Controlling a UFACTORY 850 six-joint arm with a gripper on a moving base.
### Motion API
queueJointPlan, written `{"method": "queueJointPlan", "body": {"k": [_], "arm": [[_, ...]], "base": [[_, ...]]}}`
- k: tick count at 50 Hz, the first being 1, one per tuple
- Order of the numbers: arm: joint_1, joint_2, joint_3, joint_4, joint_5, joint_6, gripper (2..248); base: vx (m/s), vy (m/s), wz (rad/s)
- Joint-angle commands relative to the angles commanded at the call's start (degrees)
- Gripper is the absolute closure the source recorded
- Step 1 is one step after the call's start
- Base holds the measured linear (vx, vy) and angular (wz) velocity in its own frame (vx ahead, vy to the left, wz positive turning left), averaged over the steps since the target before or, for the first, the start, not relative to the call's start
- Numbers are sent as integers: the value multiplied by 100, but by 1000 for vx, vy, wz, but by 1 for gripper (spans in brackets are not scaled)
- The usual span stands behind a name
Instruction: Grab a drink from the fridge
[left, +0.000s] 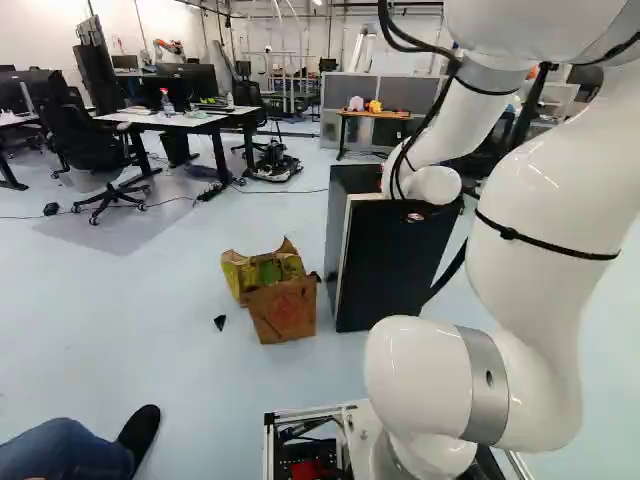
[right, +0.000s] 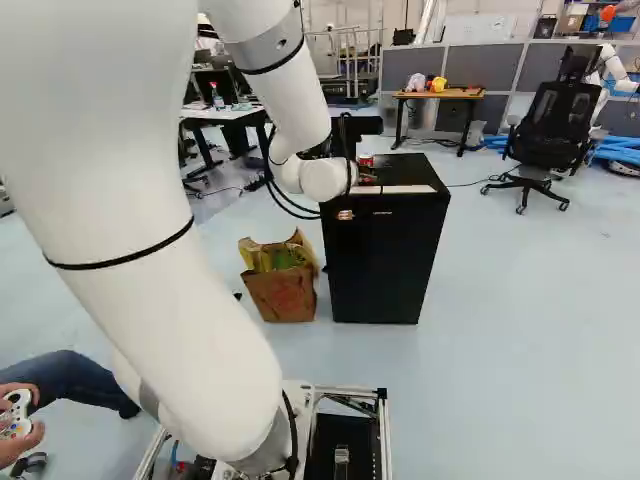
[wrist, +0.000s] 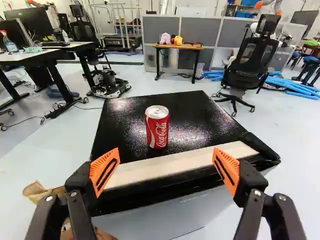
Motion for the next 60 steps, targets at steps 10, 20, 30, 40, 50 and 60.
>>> {"method": "queueJointPlan", "body": {"k": [10,20,30,40,50,60], "arm": [[33,-147,-162,0,0,0,3],[72,-322,-356,0,0,0,3],[110,-515,-559,0,0,0,3],[147,-793,-765,0,0,0,3],[168,-1082,-969,0,0,0,3],[162,-1366,-1173,0,0,0,3]], "base": [[0,0,0],[0,0,0],[0,0,0],[0,0,0],[0,0,0],[0,0,0]]}}
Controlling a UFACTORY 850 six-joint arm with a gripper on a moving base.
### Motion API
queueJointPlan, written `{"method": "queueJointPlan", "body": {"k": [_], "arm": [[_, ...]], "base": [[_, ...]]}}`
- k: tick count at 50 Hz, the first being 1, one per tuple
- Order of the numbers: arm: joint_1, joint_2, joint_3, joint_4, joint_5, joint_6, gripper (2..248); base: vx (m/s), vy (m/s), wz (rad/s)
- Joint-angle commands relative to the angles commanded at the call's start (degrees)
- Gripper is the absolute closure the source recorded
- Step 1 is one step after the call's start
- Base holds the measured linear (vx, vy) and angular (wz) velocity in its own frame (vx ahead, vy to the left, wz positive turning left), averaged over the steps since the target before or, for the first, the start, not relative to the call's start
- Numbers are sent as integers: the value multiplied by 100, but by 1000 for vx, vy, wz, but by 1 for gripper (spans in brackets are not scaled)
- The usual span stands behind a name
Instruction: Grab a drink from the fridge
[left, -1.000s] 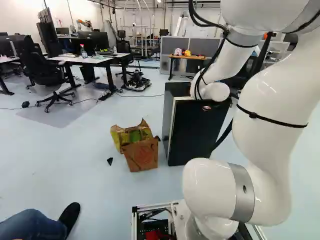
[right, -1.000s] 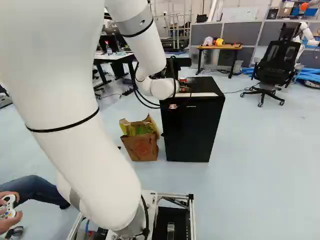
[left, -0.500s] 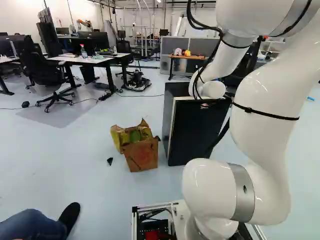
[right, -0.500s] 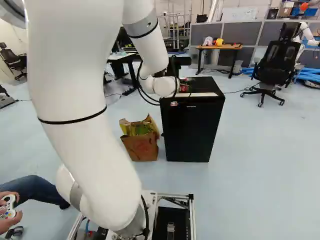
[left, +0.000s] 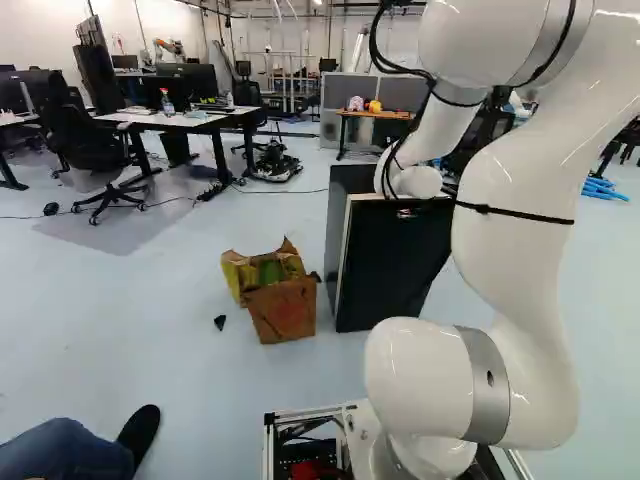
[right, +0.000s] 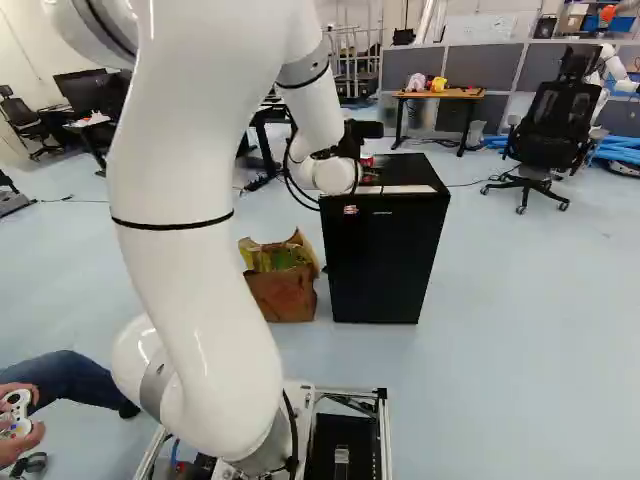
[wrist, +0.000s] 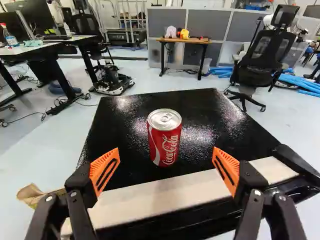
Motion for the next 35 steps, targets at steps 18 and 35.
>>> {"method": "queueJointPlan", "body": {"k": [18,35], "arm": [[-26,-358,-362,0,8,0,3],[-32,-629,-707,0,64,0,3]], "base": [[0,0,0],[0,0,0]]}}
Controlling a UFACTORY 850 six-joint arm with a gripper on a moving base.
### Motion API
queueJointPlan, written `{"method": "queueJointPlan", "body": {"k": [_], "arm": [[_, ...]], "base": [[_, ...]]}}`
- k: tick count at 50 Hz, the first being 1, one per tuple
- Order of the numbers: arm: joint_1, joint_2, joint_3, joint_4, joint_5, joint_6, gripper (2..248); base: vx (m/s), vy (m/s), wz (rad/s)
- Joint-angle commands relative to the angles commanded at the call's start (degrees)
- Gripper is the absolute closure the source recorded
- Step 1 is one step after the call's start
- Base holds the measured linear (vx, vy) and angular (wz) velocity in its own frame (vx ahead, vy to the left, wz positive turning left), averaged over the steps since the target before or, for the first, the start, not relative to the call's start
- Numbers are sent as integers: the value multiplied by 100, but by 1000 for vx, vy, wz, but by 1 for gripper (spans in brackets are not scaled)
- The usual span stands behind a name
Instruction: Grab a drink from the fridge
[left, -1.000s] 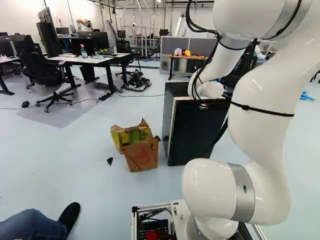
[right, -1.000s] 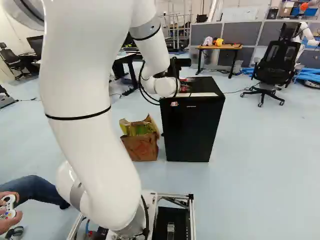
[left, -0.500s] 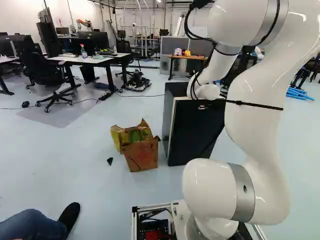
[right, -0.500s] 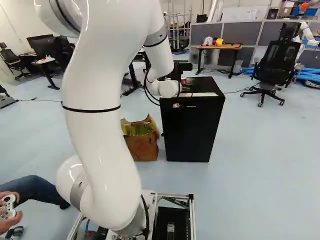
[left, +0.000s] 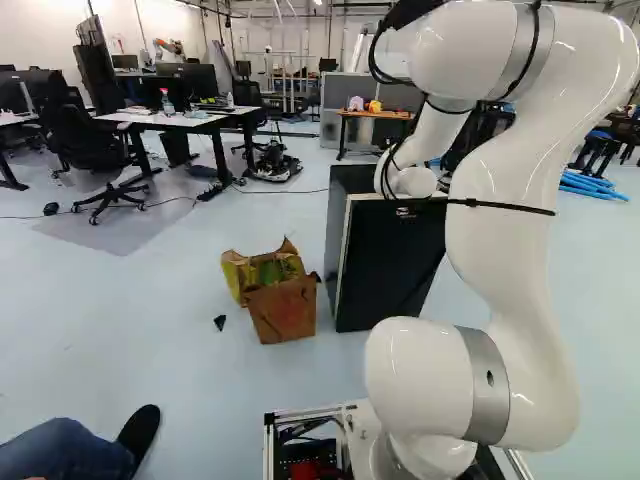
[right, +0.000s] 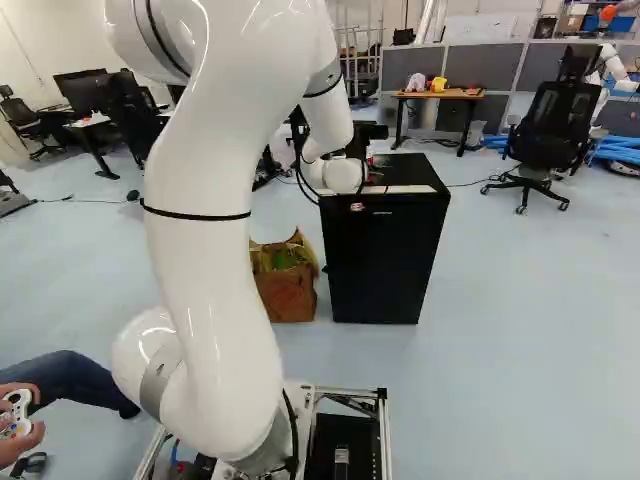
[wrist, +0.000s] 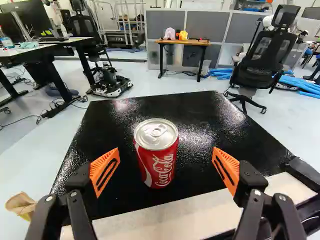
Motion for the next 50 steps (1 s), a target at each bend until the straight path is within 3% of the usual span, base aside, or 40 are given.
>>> {"method": "queueJointPlan", "body": {"k": [21,22,26,27,31,32,37,38,42,43,50], "arm": [[9,-105,-136,0,0,0,3],[9,-105,-136,0,0,0,17],[9,-105,-136,0,0,0,17],[9,-105,-136,0,0,0,55],[9,-105,-136,0,0,0,55],[9,-105,-136,0,0,0,93],[9,-105,-136,0,0,0,93],[9,-105,-136,0,0,0,132],[9,-105,-136,0,0,0,132],[9,-105,-136,0,0,0,150],[9,-59,-131,0,0,0,150]], "base": [[0,0,0],[0,0,0],[0,0,0],[0,0,0],[0,0,0],[0,0,0],[0,0,0],[0,0,0],[0,0,0],[0,0,0],[0,0,0]]}}
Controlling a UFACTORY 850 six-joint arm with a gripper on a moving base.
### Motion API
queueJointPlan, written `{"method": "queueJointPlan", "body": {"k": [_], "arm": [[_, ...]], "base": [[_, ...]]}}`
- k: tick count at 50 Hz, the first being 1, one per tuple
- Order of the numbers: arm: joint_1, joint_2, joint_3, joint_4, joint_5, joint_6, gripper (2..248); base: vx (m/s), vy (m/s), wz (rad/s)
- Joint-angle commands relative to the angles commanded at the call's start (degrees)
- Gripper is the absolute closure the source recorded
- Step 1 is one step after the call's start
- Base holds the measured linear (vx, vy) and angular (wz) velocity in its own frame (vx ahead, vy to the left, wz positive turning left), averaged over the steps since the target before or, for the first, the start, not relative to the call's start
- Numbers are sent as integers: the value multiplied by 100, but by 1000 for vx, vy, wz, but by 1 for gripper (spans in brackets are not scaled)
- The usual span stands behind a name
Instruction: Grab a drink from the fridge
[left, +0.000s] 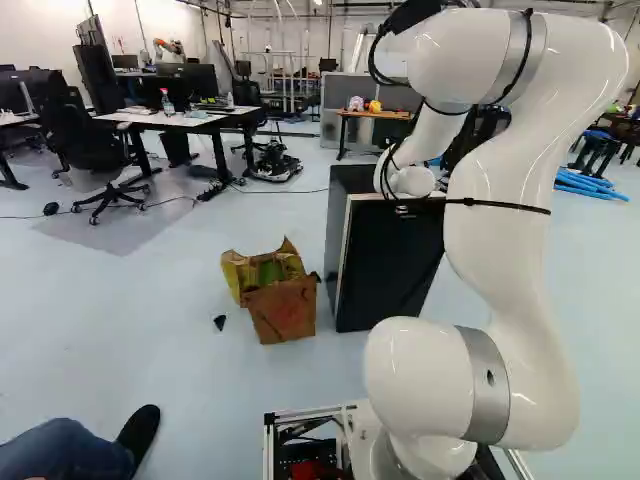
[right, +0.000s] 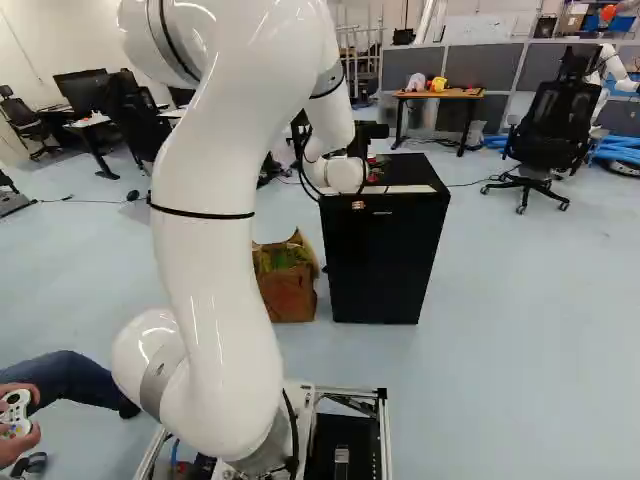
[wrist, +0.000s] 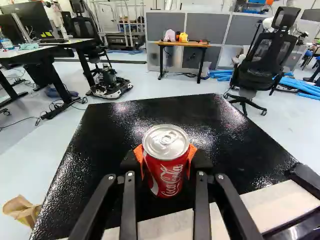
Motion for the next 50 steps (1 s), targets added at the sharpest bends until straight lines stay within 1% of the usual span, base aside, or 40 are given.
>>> {"method": "queueJointPlan", "body": {"k": [35,50], "arm": [[0,384,16,0,0,0,150],[4,392,26,2,2,-1,150]], "base": [[0,0,0],[0,0,0]]}}
